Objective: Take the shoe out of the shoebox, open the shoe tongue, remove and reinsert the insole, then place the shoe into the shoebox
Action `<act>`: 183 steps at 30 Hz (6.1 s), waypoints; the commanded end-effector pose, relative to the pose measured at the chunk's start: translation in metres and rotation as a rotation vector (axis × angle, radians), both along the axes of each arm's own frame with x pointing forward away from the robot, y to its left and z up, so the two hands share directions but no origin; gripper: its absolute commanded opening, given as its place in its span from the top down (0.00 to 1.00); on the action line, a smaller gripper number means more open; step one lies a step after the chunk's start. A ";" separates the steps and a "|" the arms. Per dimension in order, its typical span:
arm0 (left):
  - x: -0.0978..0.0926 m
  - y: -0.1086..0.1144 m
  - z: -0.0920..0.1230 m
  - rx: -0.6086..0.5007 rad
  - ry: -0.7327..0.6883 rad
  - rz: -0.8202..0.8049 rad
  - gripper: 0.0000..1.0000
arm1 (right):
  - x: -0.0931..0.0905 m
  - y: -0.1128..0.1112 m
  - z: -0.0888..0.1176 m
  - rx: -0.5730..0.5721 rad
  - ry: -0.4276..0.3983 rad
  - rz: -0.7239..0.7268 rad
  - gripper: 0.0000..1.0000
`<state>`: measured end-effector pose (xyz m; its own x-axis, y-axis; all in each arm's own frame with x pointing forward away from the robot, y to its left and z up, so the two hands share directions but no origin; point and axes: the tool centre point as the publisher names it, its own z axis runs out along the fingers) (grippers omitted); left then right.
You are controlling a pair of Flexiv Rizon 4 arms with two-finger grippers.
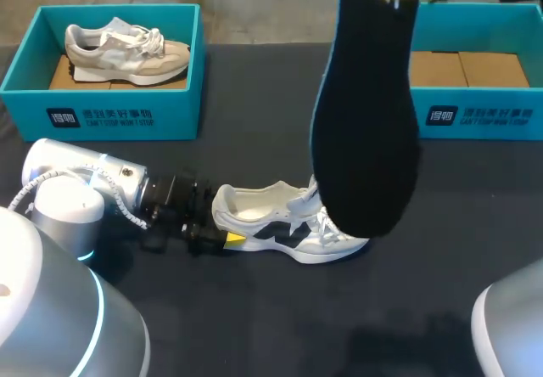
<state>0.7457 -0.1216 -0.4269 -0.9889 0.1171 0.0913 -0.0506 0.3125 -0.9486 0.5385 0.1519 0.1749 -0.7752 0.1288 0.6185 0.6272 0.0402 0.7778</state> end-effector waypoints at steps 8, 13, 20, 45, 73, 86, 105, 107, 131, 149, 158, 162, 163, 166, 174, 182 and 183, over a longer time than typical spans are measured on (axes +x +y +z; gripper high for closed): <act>0.000 -0.001 -0.002 0.001 0.000 0.001 1.00 | -0.010 0.006 -0.009 -0.032 -0.006 -0.036 1.00; 0.000 -0.001 -0.002 0.001 0.000 0.001 1.00 | -0.013 0.005 -0.010 -0.020 0.003 -0.042 1.00; 0.000 -0.001 -0.002 0.001 0.000 0.001 1.00 | -0.013 0.005 -0.010 -0.020 0.003 -0.042 1.00; 0.001 0.036 0.022 0.051 -0.042 0.044 0.00 | -0.013 0.005 -0.010 -0.020 0.003 -0.042 1.00; 0.005 0.100 0.090 0.605 -0.131 0.016 0.00 | -0.013 0.005 -0.010 -0.020 0.003 -0.042 1.00; 0.016 0.094 0.127 0.857 -0.165 -0.029 0.00 | -0.013 0.005 -0.010 -0.020 0.003 -0.042 1.00; 0.027 0.047 0.144 1.052 -0.244 -0.176 0.00 | -0.013 0.005 -0.010 -0.020 0.003 -0.042 1.00; 0.026 0.046 0.139 1.064 -0.233 -0.181 0.00 | -0.013 0.005 -0.010 -0.020 0.003 -0.042 1.00; 0.032 0.014 0.130 1.095 -0.277 -0.203 0.00 | -0.013 0.005 -0.010 -0.020 0.003 -0.042 1.00; 0.050 -0.047 0.083 1.094 -0.304 -0.198 0.00 | -0.013 0.005 -0.010 -0.020 0.003 -0.042 1.00; 0.042 -0.057 0.060 1.093 -0.277 -0.178 0.00 | -0.013 0.005 -0.010 -0.020 0.003 -0.042 1.00; 0.035 -0.065 0.047 1.085 -0.264 -0.179 0.00 | -0.013 0.005 -0.010 -0.020 0.003 -0.042 1.00; 0.034 -0.066 0.046 1.085 -0.264 -0.179 0.00 | -0.013 0.005 -0.010 -0.020 0.003 -0.042 1.00; 0.033 -0.067 0.043 1.085 -0.263 -0.177 0.00 | -0.013 0.005 -0.010 -0.020 0.003 -0.042 1.00; 0.029 -0.067 0.038 1.091 -0.265 -0.173 0.47 | -0.013 0.005 -0.010 -0.020 0.003 -0.042 1.00; 0.026 -0.066 0.037 1.086 -0.262 -0.172 1.00 | -0.013 0.005 -0.010 -0.020 0.003 -0.042 1.00; 0.025 -0.066 0.038 1.085 -0.261 -0.172 1.00 | -0.013 0.005 -0.010 -0.020 0.003 -0.042 1.00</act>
